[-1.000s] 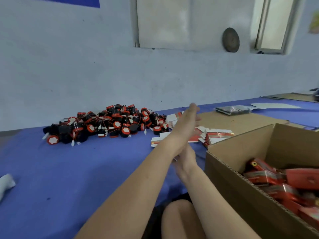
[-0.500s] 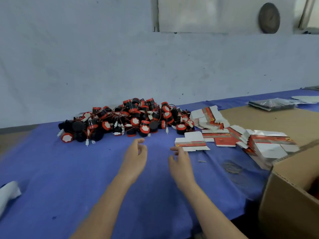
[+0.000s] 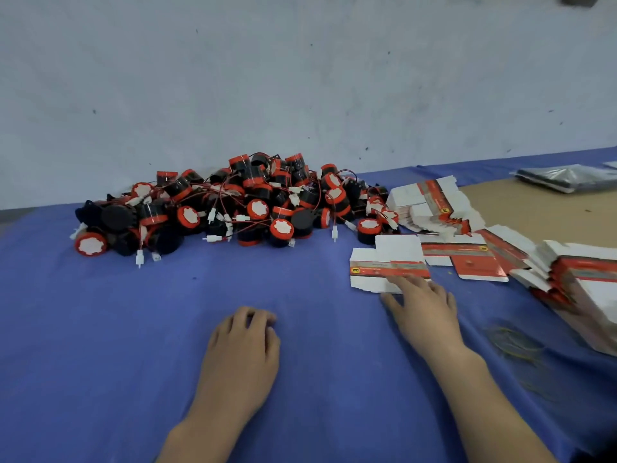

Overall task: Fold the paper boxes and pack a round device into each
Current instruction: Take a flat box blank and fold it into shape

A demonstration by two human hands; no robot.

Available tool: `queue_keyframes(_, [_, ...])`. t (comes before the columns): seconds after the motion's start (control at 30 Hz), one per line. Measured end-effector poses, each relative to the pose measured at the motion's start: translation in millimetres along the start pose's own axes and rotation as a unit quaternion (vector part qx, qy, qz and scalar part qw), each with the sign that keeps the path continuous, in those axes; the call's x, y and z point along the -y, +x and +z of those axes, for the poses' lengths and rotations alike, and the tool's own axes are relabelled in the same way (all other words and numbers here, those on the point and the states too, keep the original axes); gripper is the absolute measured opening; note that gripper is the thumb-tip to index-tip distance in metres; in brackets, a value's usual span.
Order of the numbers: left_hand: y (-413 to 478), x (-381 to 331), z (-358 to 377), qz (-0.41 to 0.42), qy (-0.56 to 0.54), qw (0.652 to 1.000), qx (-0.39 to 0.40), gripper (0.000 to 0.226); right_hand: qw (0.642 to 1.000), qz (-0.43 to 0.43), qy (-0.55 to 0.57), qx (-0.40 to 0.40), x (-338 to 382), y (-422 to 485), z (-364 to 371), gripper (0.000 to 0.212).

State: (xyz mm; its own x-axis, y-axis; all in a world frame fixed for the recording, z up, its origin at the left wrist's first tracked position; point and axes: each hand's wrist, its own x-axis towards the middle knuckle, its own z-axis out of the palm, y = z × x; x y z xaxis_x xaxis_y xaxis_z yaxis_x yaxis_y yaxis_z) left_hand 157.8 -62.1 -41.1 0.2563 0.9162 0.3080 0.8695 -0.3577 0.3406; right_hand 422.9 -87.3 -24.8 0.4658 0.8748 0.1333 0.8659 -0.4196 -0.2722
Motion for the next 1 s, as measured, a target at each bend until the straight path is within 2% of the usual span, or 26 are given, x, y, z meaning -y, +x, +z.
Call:
queue_keyframes(0.1, [-1.7, -0.6, -2.6, 0.003, -0.001, 1.000, -0.001, 0.026, 0.999, -0.012, -0.012, -0.043, 3.3, -2.1, -1.0, 0.038])
queue_keyframes(0.23, [-2.8, -1.3, -5.6, 0.001, -0.004, 1.000, 0.006, 0.027, 0.997, -0.057, -0.004, -0.055, 13.8, -8.4, 2.6, 0.036])
queue_keyframes(0.53, [-6.1, -3.2, -10.5, -0.004, -0.027, 1.000, 0.007, 0.028, 0.974, -0.197, 0.110, 0.008, 32.7, -32.7, -0.9, 0.040])
queue_keyframes(0.77, [-7.7, -8.5, -16.7, 0.026, -0.156, 0.985, -0.065, 0.050, 0.934, -0.316, 0.167, 0.003, 52.3, -50.2, -12.6, 0.027])
queue_keyframes(0.83, [-8.8, -9.3, -17.4, 0.052, -0.178, 0.980, -0.072, 0.046, 0.929, -0.323, 0.179, -0.017, 56.7, -52.4, -14.5, 0.026])
queue_keyframes(0.9, [-11.1, -12.4, -19.2, 0.083, -0.190, 0.975, -0.073, 0.032, 0.922, -0.319, 0.215, -0.047, 59.9, -53.7, -18.2, 0.023])
queue_keyframes(1.0, [-13.7, -20.4, -24.2, 0.123, -0.225, 0.962, -0.089, 0.023, 0.889, -0.292, 0.334, -0.109, 66.5, -56.2, -21.9, 0.023])
